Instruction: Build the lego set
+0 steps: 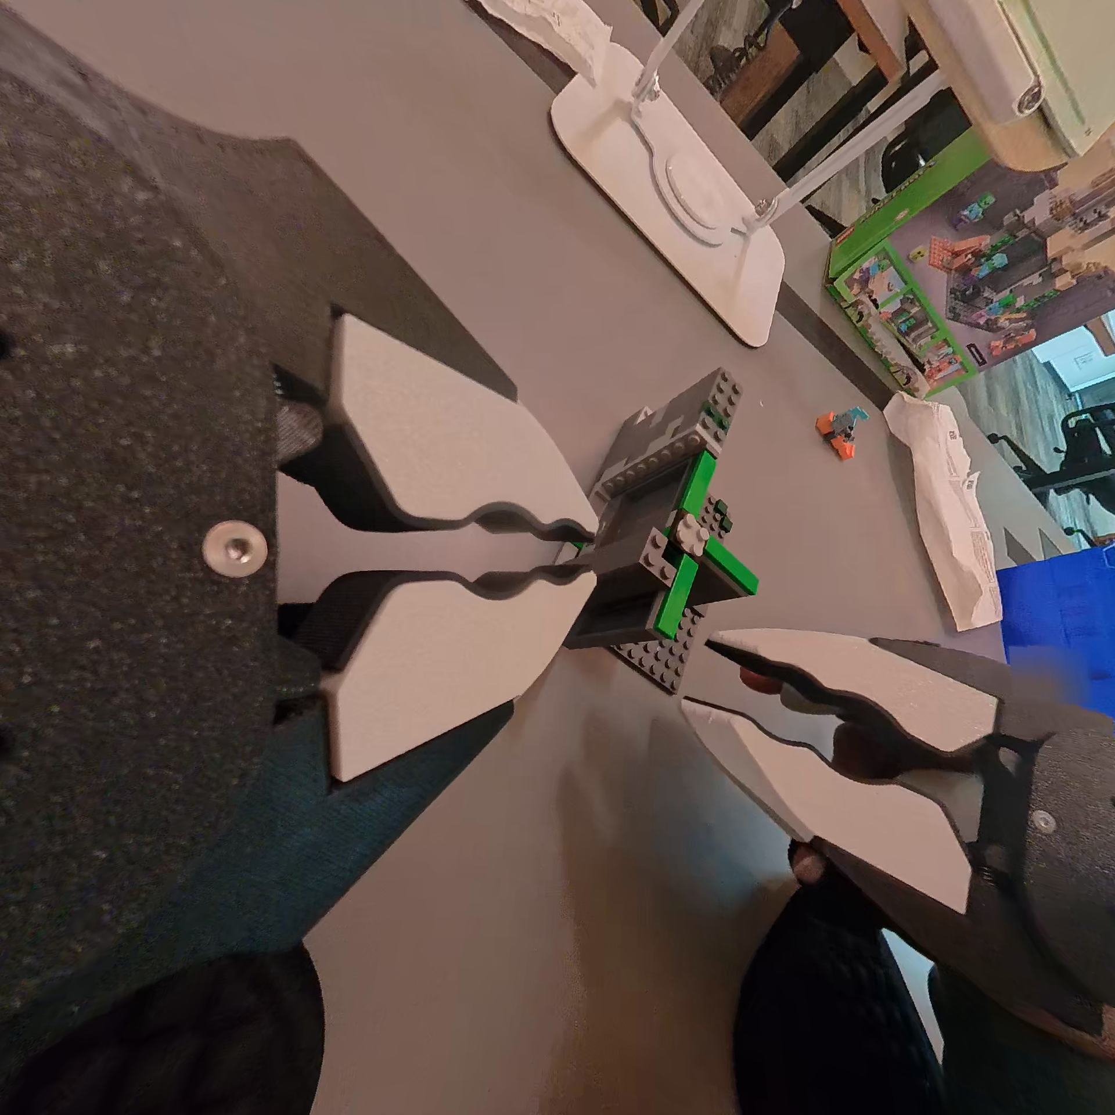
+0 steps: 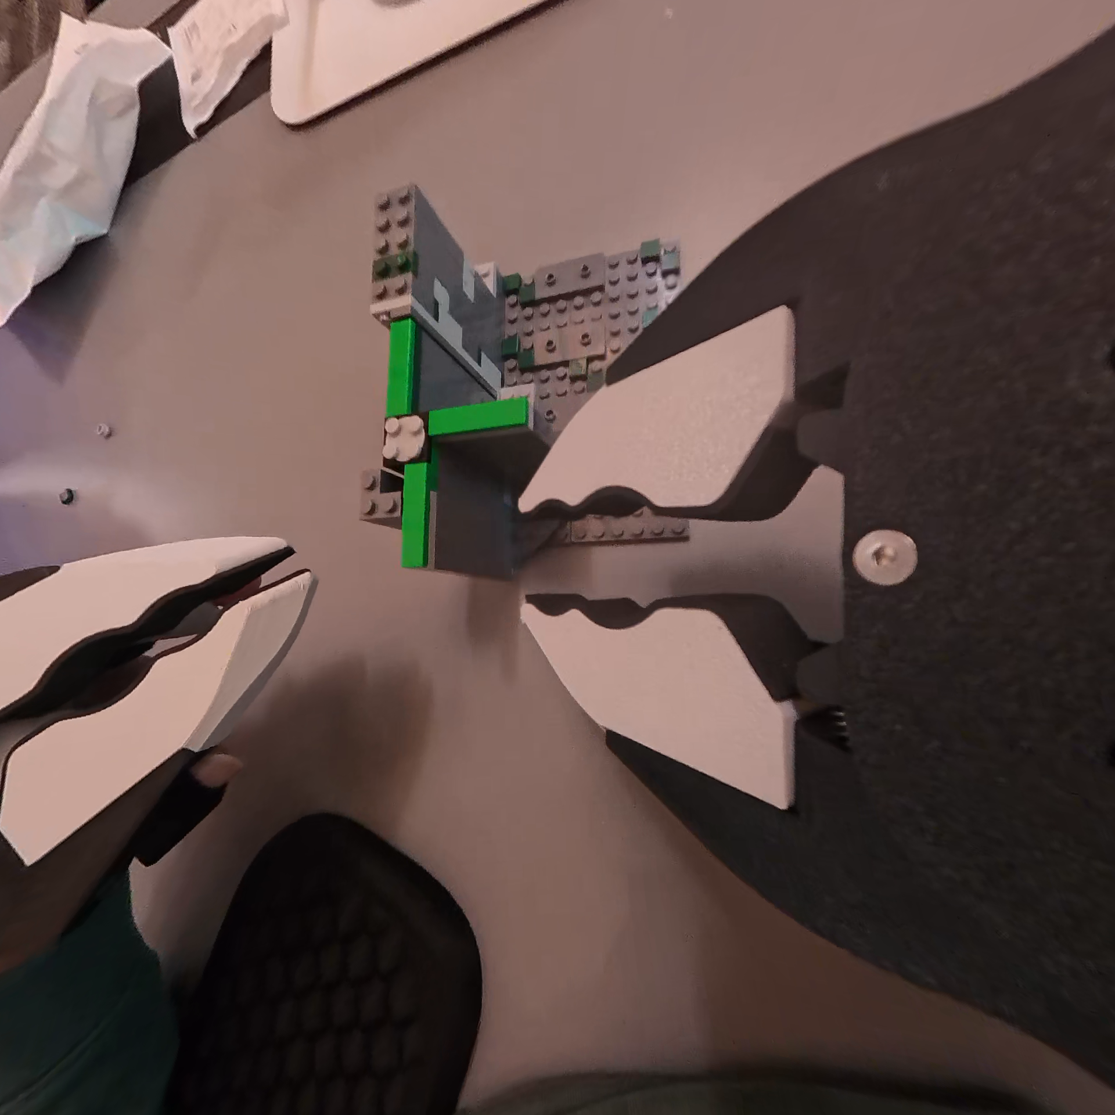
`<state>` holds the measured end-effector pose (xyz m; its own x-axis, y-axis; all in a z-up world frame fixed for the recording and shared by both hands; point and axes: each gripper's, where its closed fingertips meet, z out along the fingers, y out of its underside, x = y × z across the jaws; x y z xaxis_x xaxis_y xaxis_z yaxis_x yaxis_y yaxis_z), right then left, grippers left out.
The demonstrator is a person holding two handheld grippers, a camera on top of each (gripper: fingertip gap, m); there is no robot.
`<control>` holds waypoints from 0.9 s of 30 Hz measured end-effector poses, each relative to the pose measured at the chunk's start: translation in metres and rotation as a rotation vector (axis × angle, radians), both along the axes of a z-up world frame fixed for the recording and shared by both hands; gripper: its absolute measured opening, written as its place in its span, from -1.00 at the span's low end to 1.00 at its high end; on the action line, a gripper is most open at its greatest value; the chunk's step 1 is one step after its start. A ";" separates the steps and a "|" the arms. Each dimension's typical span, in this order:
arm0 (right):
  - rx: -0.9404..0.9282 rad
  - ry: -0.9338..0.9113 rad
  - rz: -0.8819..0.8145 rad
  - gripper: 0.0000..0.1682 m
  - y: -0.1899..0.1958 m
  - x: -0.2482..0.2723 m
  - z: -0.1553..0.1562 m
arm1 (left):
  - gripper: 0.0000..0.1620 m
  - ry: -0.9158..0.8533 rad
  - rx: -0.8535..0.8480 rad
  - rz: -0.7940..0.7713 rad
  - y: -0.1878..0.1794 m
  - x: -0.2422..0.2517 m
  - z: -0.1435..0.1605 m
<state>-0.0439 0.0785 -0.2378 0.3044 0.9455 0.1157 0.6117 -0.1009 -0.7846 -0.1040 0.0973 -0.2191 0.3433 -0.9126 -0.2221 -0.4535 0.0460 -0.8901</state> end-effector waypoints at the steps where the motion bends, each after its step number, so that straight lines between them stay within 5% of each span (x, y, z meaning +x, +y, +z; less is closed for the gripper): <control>1: -0.010 0.003 0.004 -0.73 -0.002 -0.002 -0.002 | -0.92 0.000 -0.001 -0.001 0.000 0.001 -0.001; 13: 0.000 0.005 0.059 -0.73 -0.012 -0.038 -0.016 | -0.92 -0.009 -0.002 0.009 0.000 0.000 -0.003; 27: 0.022 -0.010 -0.090 -0.77 0.031 0.006 -0.004 | -0.92 -0.021 -0.007 -0.002 -0.002 0.000 -0.005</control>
